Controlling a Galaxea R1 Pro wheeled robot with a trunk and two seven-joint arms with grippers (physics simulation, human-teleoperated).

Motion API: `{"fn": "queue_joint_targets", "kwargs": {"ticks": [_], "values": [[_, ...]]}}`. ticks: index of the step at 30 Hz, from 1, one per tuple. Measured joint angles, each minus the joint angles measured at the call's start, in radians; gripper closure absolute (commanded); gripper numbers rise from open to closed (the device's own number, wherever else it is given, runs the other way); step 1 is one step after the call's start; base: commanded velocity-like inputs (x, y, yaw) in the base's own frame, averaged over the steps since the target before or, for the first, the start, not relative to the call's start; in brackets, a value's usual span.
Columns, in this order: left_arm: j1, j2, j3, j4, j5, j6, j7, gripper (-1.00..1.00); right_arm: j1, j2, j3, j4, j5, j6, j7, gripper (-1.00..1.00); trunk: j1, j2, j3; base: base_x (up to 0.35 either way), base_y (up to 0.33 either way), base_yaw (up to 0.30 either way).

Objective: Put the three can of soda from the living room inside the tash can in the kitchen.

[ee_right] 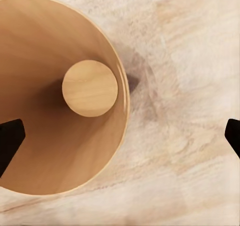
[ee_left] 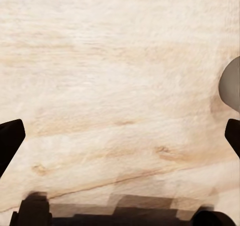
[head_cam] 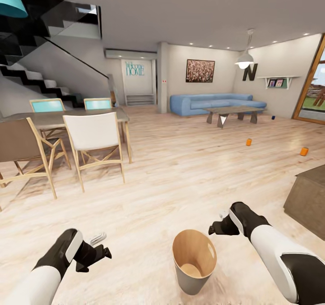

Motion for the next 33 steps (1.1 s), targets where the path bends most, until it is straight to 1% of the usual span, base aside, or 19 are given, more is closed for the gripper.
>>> {"fn": "queue_joint_targets", "kwargs": {"ticks": [3, 17, 21, 33], "values": [[0.0, 0.0, 0.0, -0.001, 0.0, 0.0, -0.002, -1.0, 0.0, 0.0, 0.001, 0.0, 0.0, 0.0, 0.0, -1.0, 0.001, -0.001, -0.012, 0.0, 0.0, 0.0], [0.0, 0.0, 0.0, -0.004, 0.001, 0.0, -0.004, -1.0, 0.0, 0.002, 0.004, 0.0, 0.0, 0.0, 0.0, -1.0, 0.001, -0.001, -0.012, 0.0, 0.0, 0.0], [0.0, 0.0, 0.0, -0.005, 0.001, 0.0, -0.004, -1.0, 0.0, 0.001, 0.019, 0.0, -0.001, -0.001, 0.0, -1.0, 0.003, -0.002, -0.027, 0.0, 0.0, 0.0], [0.0, 0.0, 0.0, -0.005, 0.001, 0.0, -0.005, -1.0, 0.0, -0.002, 0.028, -0.001, -0.002, -0.002, 0.0, -1.0, 0.009, -0.004, -0.073, 0.0, 0.0, 0.0]]}}
